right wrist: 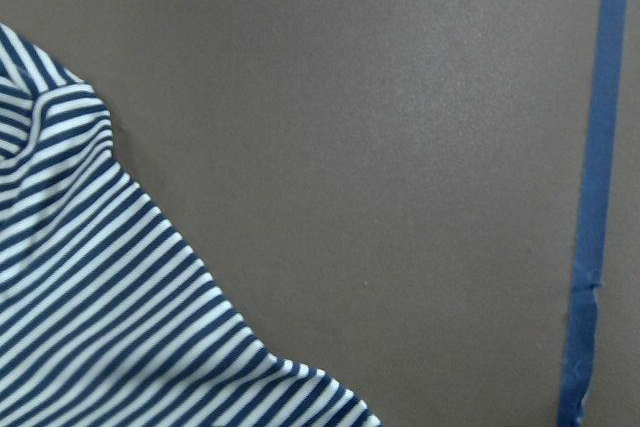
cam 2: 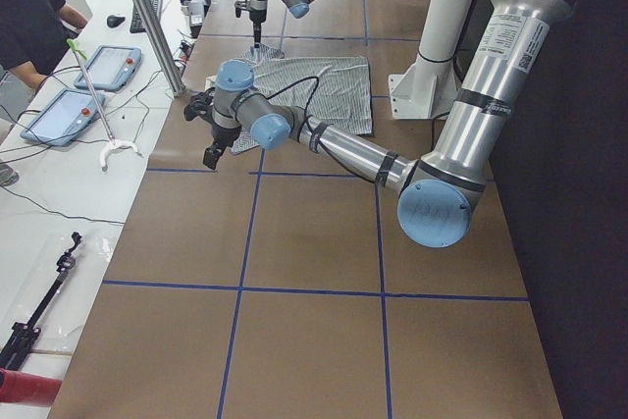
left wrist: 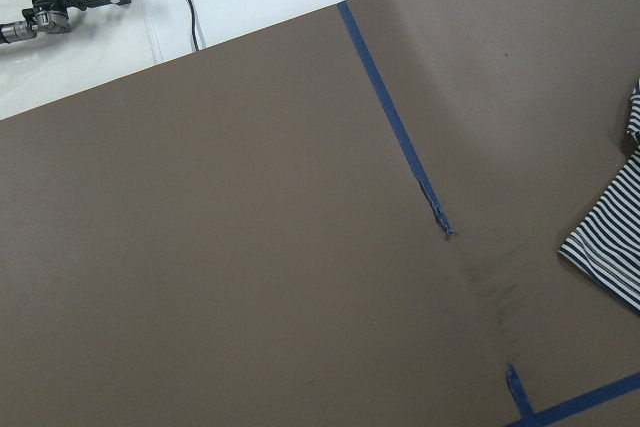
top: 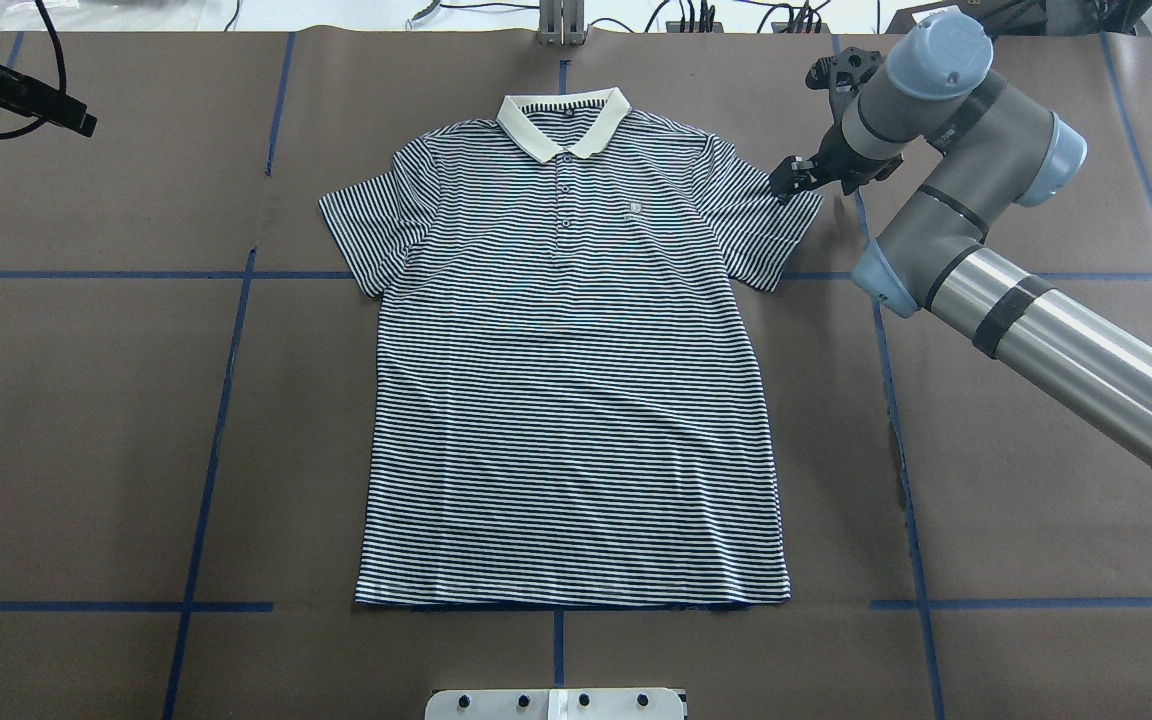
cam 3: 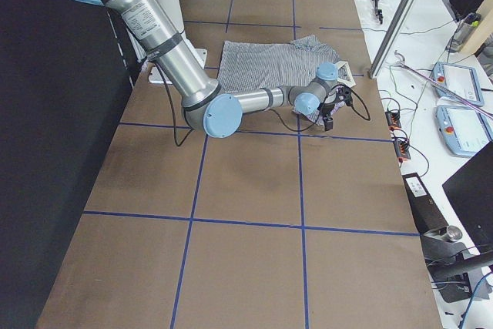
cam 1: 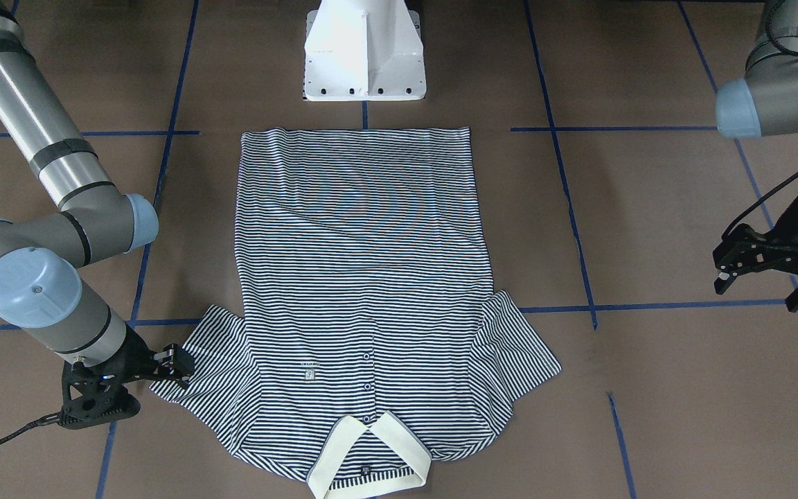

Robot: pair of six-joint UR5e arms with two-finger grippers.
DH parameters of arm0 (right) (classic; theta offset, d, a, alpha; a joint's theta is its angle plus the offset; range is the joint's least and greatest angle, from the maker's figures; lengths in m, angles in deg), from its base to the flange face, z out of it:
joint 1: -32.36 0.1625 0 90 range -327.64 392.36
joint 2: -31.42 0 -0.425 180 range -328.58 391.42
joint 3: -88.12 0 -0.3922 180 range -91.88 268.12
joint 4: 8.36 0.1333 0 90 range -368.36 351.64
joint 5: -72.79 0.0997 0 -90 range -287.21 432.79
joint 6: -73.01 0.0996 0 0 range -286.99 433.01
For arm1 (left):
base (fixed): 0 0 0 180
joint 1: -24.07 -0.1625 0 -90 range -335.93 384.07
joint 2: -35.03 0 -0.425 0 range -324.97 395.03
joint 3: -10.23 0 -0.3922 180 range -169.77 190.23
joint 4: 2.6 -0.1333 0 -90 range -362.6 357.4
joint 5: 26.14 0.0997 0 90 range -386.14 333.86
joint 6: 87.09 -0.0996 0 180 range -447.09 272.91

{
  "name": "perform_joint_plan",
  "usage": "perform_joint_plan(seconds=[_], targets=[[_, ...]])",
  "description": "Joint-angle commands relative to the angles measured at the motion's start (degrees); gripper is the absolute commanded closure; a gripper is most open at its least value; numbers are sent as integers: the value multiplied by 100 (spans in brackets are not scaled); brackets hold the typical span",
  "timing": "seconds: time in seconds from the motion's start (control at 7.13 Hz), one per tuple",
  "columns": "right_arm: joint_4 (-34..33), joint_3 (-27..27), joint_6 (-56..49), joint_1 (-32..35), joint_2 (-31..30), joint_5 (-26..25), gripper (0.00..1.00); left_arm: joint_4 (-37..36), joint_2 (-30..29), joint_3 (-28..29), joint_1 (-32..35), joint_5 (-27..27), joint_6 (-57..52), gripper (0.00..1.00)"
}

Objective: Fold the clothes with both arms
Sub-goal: 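Move the right gripper over the sleeve nearest it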

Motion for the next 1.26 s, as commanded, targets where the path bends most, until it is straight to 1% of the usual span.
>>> perform_joint_plan(seconds=[0.0,0.14,0.28,0.42,0.56,0.98,1.12], targets=[[-16,19,-17,-8,-9,12,7,0,9,-26,8,-8,-8,0],[-16,19,-9,-8,-9,30,20,0,9,-26,0,1,-17,0],[-25,19,-9,-8,-9,39,55,0,1,-26,-1,-8,-17,0],[-25,19,-17,-8,-9,39,81,0,9,-26,-1,-8,-17,0],[-25,19,-18,-8,0,39,100,0,9,-26,8,-8,-8,0],[-16,-25,9,-8,70,56,100,0,1,-26,-1,-8,0,0],[-7,-164,18,1,79,187,100,0,1,-18,-1,-8,0,0]])
